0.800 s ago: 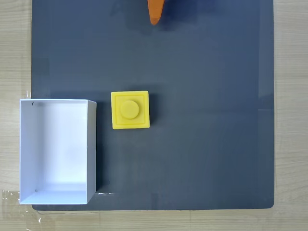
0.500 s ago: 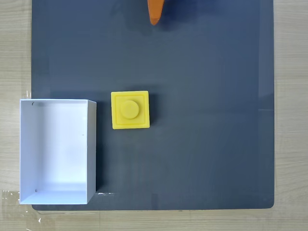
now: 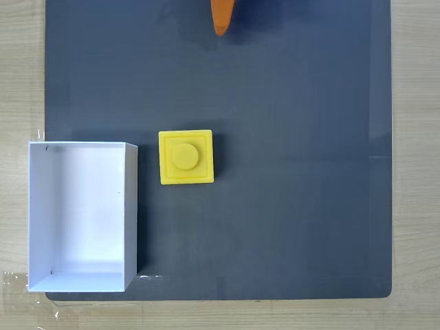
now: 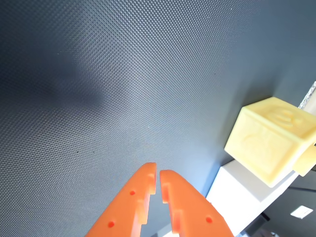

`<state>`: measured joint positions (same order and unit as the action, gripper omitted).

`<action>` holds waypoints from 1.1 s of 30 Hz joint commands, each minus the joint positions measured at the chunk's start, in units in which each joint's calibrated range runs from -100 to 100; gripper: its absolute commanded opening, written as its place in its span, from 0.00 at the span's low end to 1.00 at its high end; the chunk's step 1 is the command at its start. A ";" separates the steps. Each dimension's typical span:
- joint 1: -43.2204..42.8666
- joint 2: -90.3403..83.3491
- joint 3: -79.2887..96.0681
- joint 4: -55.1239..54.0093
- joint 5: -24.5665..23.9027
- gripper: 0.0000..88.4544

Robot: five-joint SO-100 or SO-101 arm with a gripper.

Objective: Grasp a yellow block and put it in the box

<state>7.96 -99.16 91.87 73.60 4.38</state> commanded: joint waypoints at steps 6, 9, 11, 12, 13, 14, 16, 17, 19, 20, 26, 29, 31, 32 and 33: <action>0.20 15.85 -8.33 -8.94 -0.08 0.02; 0.20 29.41 -17.29 -15.75 0.28 0.02; 0.20 38.90 -25.79 -16.71 0.34 0.02; 0.20 43.22 -30.59 -16.10 0.39 0.02; 0.20 47.55 -35.65 -14.79 0.39 0.02; 0.20 51.70 -40.99 -12.96 0.39 0.02; 0.20 59.33 -51.48 -7.90 0.39 0.02; 0.20 62.80 -56.37 -5.11 0.39 0.02; 0.29 69.33 -66.13 0.48 0.39 0.02; 0.54 72.38 -70.66 3.36 0.39 0.04; 3.23 87.46 -93.09 17.49 0.39 0.25; 5.59 93.39 -100.78 20.64 0.39 0.37; 7.27 96.95 -104.13 20.72 0.39 0.43; 8.03 98.56 -105.39 20.55 0.39 0.45; 8.62 100.17 -106.39 20.46 0.44 0.46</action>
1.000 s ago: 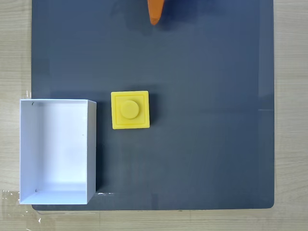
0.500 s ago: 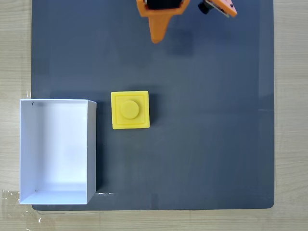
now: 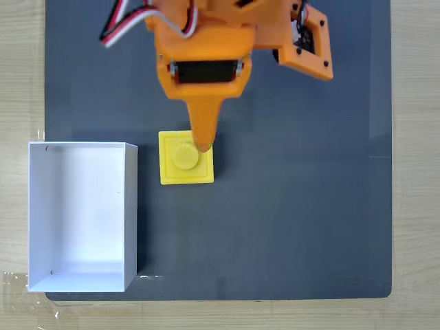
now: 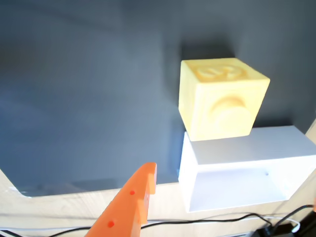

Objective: Grasp a yellow block and put it in the box

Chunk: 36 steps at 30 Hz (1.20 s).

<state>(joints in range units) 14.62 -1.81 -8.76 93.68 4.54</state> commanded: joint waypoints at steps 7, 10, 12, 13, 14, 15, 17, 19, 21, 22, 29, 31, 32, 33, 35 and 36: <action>2.05 14.02 -11.27 0.30 0.28 0.48; 1.88 18.25 -13.08 -0.49 0.28 0.48; 1.79 20.71 -13.26 -2.67 0.28 0.48; 1.88 21.90 -13.26 -3.98 0.28 0.48; 1.88 23.08 -13.26 -5.03 0.28 0.48; 1.96 24.18 -13.17 -5.99 0.28 0.48; 1.88 26.22 -13.17 -7.12 0.28 0.48; 1.79 28.34 -13.17 -7.99 0.28 0.48; 1.71 30.20 -12.99 -8.52 0.28 0.48; 1.71 31.13 -12.90 -9.13 0.28 0.47; 2.22 33.00 -13.17 -11.40 0.28 0.38; 2.22 33.17 -13.17 -11.83 0.28 0.31; 2.13 33.25 -13.08 -12.27 0.28 0.27; 1.96 33.25 -13.08 -12.71 0.28 0.25; 1.79 32.91 -13.08 -13.14 0.28 0.23; 1.63 32.83 -13.08 -13.32 0.28 0.23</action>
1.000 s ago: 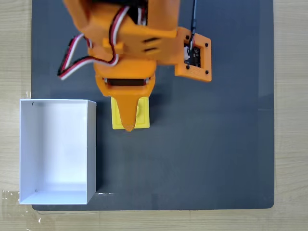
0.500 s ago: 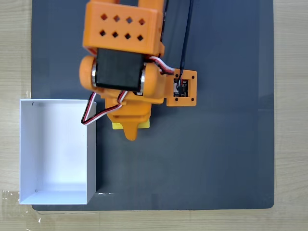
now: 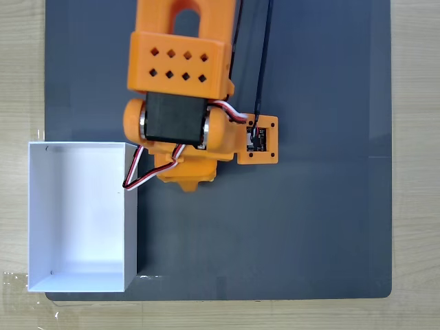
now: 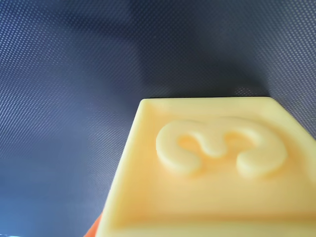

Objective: Grasp a yellow block and put it in the box

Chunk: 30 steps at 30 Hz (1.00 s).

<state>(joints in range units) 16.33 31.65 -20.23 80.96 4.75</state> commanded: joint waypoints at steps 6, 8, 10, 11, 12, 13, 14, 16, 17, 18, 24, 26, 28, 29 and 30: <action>-2.44 -6.31 -3.06 -0.59 -0.35 0.24; -3.62 -9.95 -4.41 -0.59 -0.50 0.24; -4.38 -13.17 -6.68 -1.20 -0.56 0.24; -4.54 -14.70 -7.76 -1.99 -0.66 0.24; -4.54 -16.14 -8.94 -3.21 -1.19 0.24; -4.38 -17.50 -10.02 -4.78 -2.13 0.24; -4.04 -18.68 -11.11 -6.53 -2.92 0.24; -3.11 -20.29 -13.19 -10.54 -4.12 0.24; -1.77 -20.88 -13.91 -12.46 -4.65 0.24; -0.50 -21.14 -14.46 -14.47 -5.17 0.24; 8.59 -19.70 -13.01 -26.60 -5.28 0.24; 11.03 -17.24 -12.92 -28.87 -5.23 0.24; 12.71 -14.61 -13.10 -29.74 -4.33 0.24; 13.30 -13.34 -13.10 -29.74 -3.50 0.24; 13.64 -11.90 -13.10 -29.30 -2.76 0.24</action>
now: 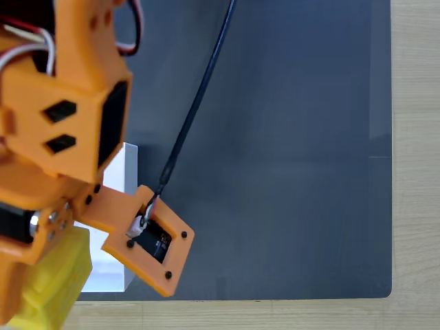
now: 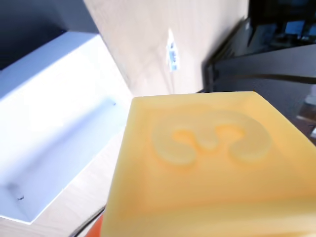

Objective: Grasp a yellow block and put it in the box

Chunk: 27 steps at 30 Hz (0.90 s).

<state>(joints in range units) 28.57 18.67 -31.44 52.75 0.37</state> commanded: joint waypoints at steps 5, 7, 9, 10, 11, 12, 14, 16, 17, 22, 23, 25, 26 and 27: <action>1.74 6.67 -1.99 -0.92 3.88 0.24; 1.65 8.62 -2.26 -1.00 4.51 0.24; 1.65 9.81 -2.35 -1.44 4.72 0.24; 1.65 10.48 -2.35 -1.53 4.72 0.24; 1.65 11.08 -2.35 -1.53 4.72 0.24; 1.74 11.50 -2.35 -1.44 4.72 0.24; 1.74 12.43 -2.35 -1.18 4.72 0.24; 1.74 13.62 -2.35 -1.44 4.72 0.24; 1.82 14.13 -2.35 -1.61 4.77 0.24; 2.83 16.76 -2.35 -1.70 6.03 0.24; 2.92 17.09 -2.35 -1.70 6.35 0.24; 3.42 17.69 -2.35 -1.26 7.24 0.26; 3.59 17.77 -2.35 -1.09 7.66 0.28; 3.76 17.77 -2.35 -1.00 7.87 0.32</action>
<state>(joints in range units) 31.62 37.46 -31.44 51.88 7.50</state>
